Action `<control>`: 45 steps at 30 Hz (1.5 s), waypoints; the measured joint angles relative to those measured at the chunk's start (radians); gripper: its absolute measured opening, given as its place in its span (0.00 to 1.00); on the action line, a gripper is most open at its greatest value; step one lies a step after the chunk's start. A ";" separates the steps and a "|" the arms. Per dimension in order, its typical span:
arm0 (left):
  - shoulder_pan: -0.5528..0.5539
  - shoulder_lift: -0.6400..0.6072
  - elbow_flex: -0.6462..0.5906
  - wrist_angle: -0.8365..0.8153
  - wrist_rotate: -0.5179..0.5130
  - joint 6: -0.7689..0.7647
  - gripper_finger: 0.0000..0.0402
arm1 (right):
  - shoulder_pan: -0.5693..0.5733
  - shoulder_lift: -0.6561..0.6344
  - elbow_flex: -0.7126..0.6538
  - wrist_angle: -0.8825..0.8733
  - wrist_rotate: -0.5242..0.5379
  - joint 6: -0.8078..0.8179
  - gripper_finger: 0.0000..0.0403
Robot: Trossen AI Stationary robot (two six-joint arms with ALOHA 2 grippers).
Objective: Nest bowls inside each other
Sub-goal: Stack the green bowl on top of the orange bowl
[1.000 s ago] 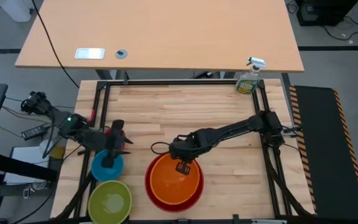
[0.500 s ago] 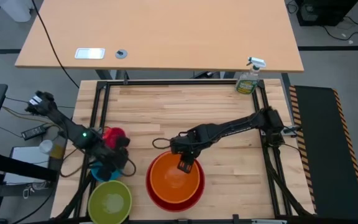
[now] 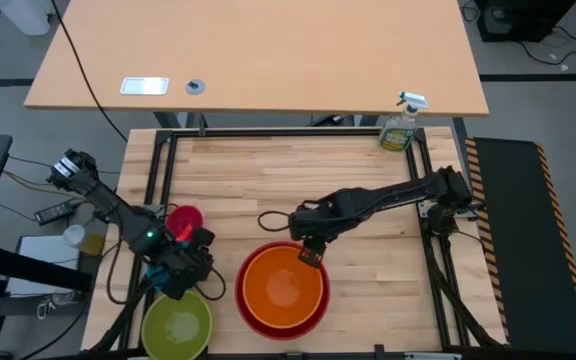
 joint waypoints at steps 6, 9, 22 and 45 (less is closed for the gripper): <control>-0.021 0.029 0.000 0.099 0.127 -0.026 0.47 | 0.047 -0.049 0.000 -0.079 0.132 0.025 0.44; -0.057 0.055 0.000 0.137 0.129 -0.069 0.47 | 0.066 -0.053 0.000 -0.103 0.159 0.061 0.44; -0.150 0.209 0.000 0.155 0.104 -0.140 0.47 | 0.102 -0.053 -0.001 -0.114 0.177 0.135 0.44; -0.147 0.260 0.015 0.159 0.198 -0.213 0.03 | 0.157 -0.053 -0.001 -0.107 0.199 0.241 0.44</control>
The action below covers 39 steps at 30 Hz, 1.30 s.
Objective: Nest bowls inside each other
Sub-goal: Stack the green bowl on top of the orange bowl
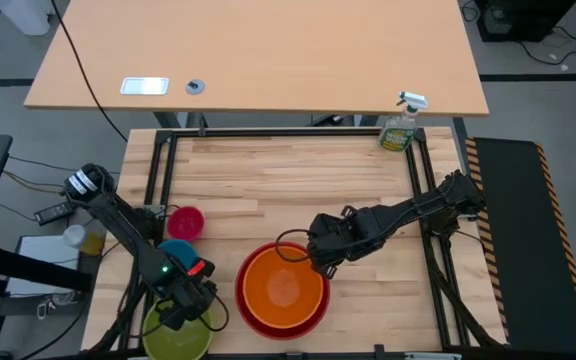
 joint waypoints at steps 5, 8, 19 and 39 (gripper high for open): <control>0.007 -0.035 0.054 -0.013 -0.036 0.014 0.03 | 0.018 0.000 0.000 0.004 0.001 0.020 0.41; 0.026 -0.069 0.072 -0.021 -0.033 0.029 0.03 | 0.030 0.000 0.000 0.001 0.007 0.035 0.40; 0.121 -0.173 0.072 0.087 -0.034 0.106 0.03 | 0.098 0.001 0.000 -0.029 0.052 0.115 0.38; 0.530 -0.177 0.073 0.449 -0.026 0.190 0.03 | 0.170 -0.070 -0.137 -0.224 0.060 0.209 0.32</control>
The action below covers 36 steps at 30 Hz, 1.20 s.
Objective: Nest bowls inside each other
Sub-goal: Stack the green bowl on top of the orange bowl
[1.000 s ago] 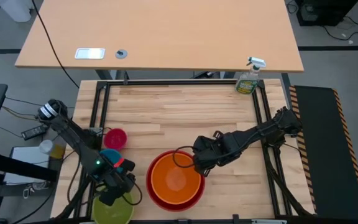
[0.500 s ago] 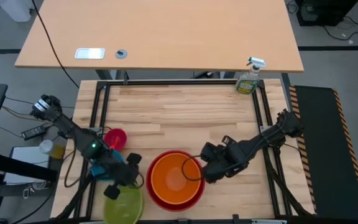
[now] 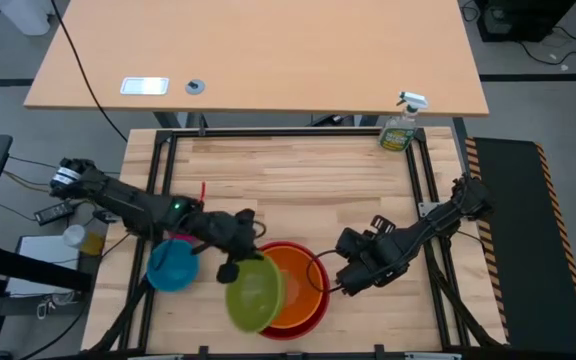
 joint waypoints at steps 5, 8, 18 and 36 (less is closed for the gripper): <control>0.057 0.048 0.000 0.126 0.028 0.017 0.03 | 0.004 -0.079 -0.134 0.095 -0.011 0.010 0.31; 0.094 0.079 0.000 0.184 0.041 0.026 0.03 | 0.004 -0.133 -0.217 0.187 -0.014 0.010 0.31; 0.173 0.262 0.000 0.261 0.038 0.062 0.03 | 0.014 -0.239 -0.343 0.249 0.045 0.068 0.31; 0.086 0.316 0.001 0.236 0.039 0.158 0.27 | 0.028 -0.248 -0.350 0.313 0.065 0.073 0.31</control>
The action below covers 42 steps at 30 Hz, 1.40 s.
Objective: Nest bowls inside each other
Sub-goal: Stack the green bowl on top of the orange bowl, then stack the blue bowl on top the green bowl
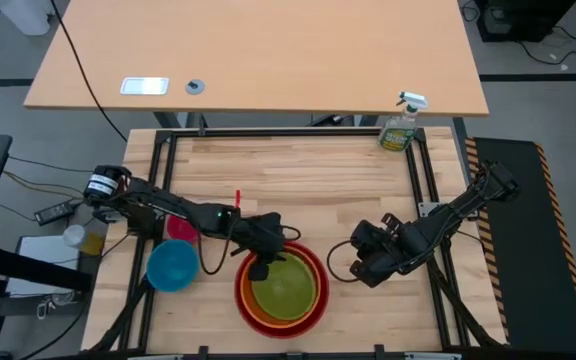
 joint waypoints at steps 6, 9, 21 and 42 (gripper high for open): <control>-0.012 -0.018 0.000 0.013 -0.009 0.086 0.49 | 0.000 0.000 0.000 0.000 0.017 -0.004 0.31; -0.008 -0.052 0.000 0.002 -0.024 0.107 0.56 | 0.000 0.000 0.000 0.000 0.026 -0.002 0.31; -0.034 -0.302 0.001 -0.187 -0.123 0.244 0.52 | 0.000 0.000 0.000 0.046 0.048 0.004 0.31; -0.242 -0.419 -0.172 -1.033 -0.157 0.097 0.48 | 0.000 0.001 0.000 0.115 0.098 -0.047 0.31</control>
